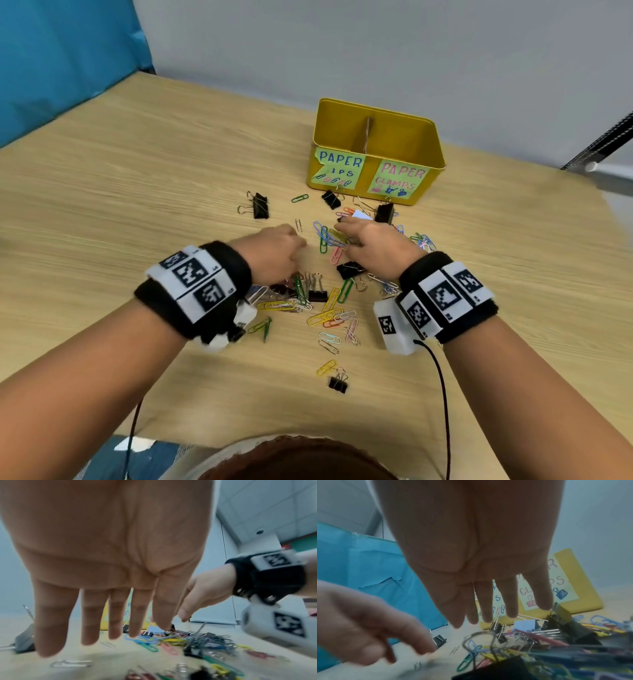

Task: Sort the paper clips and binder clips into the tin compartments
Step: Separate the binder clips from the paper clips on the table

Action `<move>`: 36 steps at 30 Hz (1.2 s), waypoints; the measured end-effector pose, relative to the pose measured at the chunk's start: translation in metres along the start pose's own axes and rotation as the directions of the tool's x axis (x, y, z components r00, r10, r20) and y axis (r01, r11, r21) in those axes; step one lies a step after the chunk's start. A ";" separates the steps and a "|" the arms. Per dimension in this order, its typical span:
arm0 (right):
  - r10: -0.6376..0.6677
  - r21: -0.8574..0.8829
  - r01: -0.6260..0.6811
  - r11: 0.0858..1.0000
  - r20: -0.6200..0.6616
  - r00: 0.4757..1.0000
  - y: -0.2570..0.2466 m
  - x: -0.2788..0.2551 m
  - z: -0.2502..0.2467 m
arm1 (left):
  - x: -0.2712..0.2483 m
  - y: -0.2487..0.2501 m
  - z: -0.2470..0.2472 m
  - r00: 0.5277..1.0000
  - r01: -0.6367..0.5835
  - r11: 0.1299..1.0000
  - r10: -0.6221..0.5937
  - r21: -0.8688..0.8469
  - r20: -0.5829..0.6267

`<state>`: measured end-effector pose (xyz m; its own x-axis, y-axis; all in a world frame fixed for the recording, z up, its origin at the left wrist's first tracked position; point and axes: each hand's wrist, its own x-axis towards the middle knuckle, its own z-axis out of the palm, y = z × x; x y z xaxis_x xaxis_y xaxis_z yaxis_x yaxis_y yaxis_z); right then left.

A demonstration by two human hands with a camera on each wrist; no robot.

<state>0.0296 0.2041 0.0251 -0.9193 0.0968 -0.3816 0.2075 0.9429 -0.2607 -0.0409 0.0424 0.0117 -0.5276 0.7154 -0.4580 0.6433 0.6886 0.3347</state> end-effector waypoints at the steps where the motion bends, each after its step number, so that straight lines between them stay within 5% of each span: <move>1: 0.012 -0.034 -0.010 0.999 0.064 0.998 -0.002 0.001 0.002 | 0.007 0.000 -0.005 1.000 0.018 1.000 -0.018 0.012 -0.020; 5: -0.012 -0.192 0.072 0.979 0.297 0.955 -0.009 0.000 0.013 | 0.026 0.003 -0.012 0.993 0.025 0.987 -0.044 0.159 0.113; 9: -0.035 0.088 0.023 0.996 0.131 0.991 -0.001 -0.012 -0.003 | 0.016 0.004 -0.005 0.974 -0.041 0.984 0.001 0.176 0.226; 12: 0.005 0.089 -0.009 0.996 0.044 0.999 0.009 -0.015 -0.011 | 0.013 0.004 -0.005 0.988 -0.057 0.995 0.044 0.083 0.147; 16: 0.099 -0.139 -0.069 0.988 0.223 0.970 0.016 -0.014 -0.007 | 0.032 0.007 -0.018 0.999 0.039 0.999 -0.038 0.031 -0.014; 22: 0.149 -0.054 -0.148 0.988 0.020 0.989 0.017 0.002 -0.001 | 0.071 0.014 -0.027 0.978 0.210 0.959 -0.208 0.191 -0.035; 27: 0.114 -0.013 -0.114 0.993 0.024 0.993 0.022 0.013 0.000 | 0.042 0.024 -0.011 0.991 -0.024 0.981 -0.001 0.193 0.132; 30: 0.117 -0.149 -0.095 0.984 0.147 0.982 0.025 0.022 0.001 | 0.012 0.024 0.001 0.957 -0.157 0.972 0.107 0.174 0.268; 33: 0.079 -0.190 -0.027 0.981 0.272 0.959 0.025 0.024 -0.004 | -0.003 0.015 0.001 0.957 -0.139 0.982 0.099 0.130 0.271; 36: 0.034 -0.017 -0.031 0.999 0.174 0.984 0.026 0.024 -0.009 | -0.006 0.005 -0.004 0.987 -0.069 0.995 0.058 0.066 0.152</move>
<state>0.0102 0.2341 0.0169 -0.8397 0.0719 -0.5383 0.2307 0.9446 -0.2336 -0.0369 0.0418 0.0195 -0.3989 0.7282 -0.5573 0.7133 0.6284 0.3105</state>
